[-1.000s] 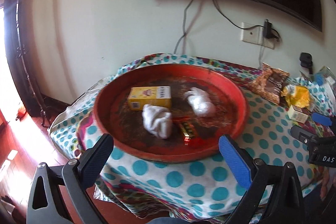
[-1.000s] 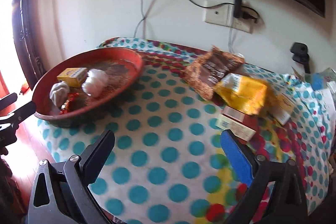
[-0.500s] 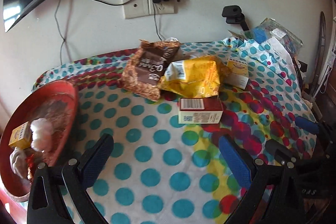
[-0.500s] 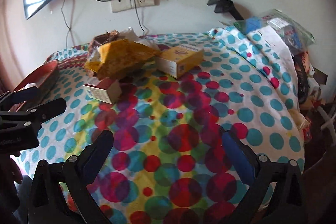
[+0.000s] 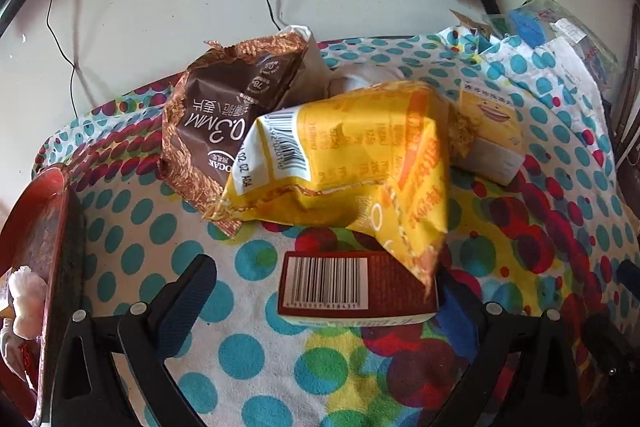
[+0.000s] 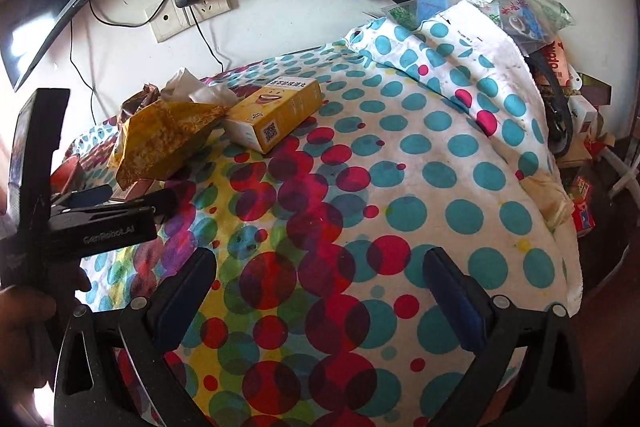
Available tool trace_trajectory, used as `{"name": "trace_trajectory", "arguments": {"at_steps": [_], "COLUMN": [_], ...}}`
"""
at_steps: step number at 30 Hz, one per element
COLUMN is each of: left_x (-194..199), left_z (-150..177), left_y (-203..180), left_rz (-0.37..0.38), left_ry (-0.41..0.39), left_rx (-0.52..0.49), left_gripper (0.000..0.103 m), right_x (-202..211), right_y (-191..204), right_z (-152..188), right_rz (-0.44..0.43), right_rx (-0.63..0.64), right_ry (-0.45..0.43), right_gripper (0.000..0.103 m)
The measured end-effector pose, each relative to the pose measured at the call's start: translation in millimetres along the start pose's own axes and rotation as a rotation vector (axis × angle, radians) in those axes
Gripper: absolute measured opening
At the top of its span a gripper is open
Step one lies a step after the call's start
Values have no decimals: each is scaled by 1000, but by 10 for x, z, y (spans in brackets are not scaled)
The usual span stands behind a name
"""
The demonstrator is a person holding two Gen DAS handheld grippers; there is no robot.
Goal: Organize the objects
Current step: 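Reach the left gripper to the small red-and-white box and grasp it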
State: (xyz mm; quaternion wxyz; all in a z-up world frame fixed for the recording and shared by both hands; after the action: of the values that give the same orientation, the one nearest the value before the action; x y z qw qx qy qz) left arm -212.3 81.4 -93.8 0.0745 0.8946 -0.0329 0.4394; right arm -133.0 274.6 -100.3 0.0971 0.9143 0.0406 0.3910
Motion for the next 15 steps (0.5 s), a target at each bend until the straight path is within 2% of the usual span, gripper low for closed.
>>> {"name": "trace_trajectory", "arguments": {"at_steps": [2,4,5,7,15], "left_x": [-28,-22,15,74,246], "left_z": [5,20,29,42,266], "left_y": [52,88,98,91,272], "left_rz": [24,42,67,35,59], "left_ry": [11,13,-3,-7,-15], "left_rx": [31,58,63,45,70], "left_gripper": [103,97,65,63,63], "right_x": [-9,-21,-26,-33,-48], "right_y": [18,36,48,57,141], "right_z": [3,8,13,16,59], "right_rz": [9,20,27,34,79], "right_rx": [9,24,34,45,94], "right_ry": [-3,-5,-5,-4,-16], "right_gripper": [103,103,103,103,103]}}
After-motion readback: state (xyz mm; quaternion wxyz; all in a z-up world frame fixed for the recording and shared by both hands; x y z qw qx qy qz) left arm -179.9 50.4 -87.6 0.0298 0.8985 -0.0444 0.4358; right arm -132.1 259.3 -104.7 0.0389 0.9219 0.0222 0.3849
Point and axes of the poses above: each gripper's, at about its wrist camera, not at the fingertips, and x roughly against the way its jaws point, y to its left, z to its underside, the point moved 1 cm from there along -x, roughly the way its jaws point, and after that the axes turned 2 degrees about -x, right-handed, at the moved point
